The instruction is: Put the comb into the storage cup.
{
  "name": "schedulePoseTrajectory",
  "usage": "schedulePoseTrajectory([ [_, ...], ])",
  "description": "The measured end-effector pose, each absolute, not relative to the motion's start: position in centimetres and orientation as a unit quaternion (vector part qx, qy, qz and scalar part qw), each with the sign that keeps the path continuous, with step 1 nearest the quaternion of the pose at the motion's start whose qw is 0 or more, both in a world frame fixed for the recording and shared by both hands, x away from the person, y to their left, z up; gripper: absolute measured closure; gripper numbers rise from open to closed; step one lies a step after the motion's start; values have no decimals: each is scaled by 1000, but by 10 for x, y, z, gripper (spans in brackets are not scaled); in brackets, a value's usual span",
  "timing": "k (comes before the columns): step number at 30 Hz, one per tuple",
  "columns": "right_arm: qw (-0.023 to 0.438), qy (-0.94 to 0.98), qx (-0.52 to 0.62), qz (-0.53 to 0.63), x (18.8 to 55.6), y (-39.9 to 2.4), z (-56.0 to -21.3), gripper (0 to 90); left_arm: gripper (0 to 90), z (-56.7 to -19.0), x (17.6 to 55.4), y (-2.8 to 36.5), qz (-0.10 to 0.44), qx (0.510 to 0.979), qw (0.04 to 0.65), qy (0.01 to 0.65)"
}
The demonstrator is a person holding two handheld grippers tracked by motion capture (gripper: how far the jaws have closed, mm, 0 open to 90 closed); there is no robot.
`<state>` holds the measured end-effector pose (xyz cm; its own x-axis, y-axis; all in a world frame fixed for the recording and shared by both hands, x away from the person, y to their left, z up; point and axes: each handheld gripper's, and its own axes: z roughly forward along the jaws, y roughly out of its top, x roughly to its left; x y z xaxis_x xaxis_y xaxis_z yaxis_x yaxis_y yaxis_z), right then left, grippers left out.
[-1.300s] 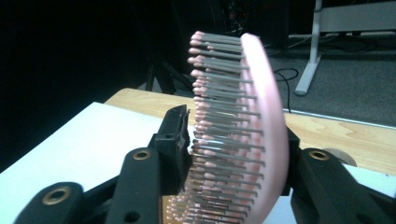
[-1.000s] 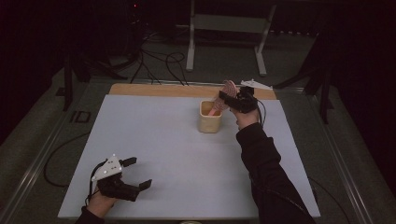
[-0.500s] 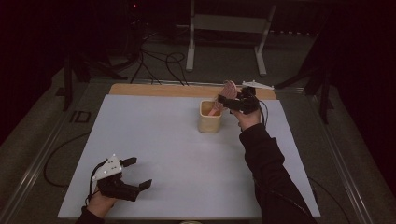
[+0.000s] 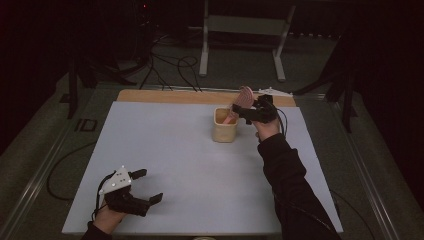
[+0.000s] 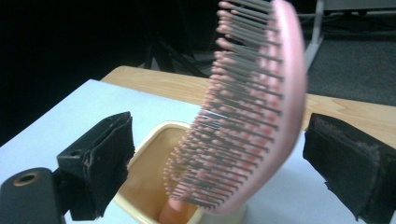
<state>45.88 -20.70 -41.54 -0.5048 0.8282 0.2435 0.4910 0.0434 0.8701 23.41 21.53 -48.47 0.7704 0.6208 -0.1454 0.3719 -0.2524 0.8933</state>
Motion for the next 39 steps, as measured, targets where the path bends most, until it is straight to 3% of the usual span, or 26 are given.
schedulePoseTrajectory([
  [11, 188, 713, 439, 514, 457, -211, -414, 87, 4, -483, 234, 217, 121, 779, 525, 320],
  [39, 186, 723, 423, 513, 436, -223, -417, 88, 4, -483, 234, 216, 121, 781, 524, 317],
])
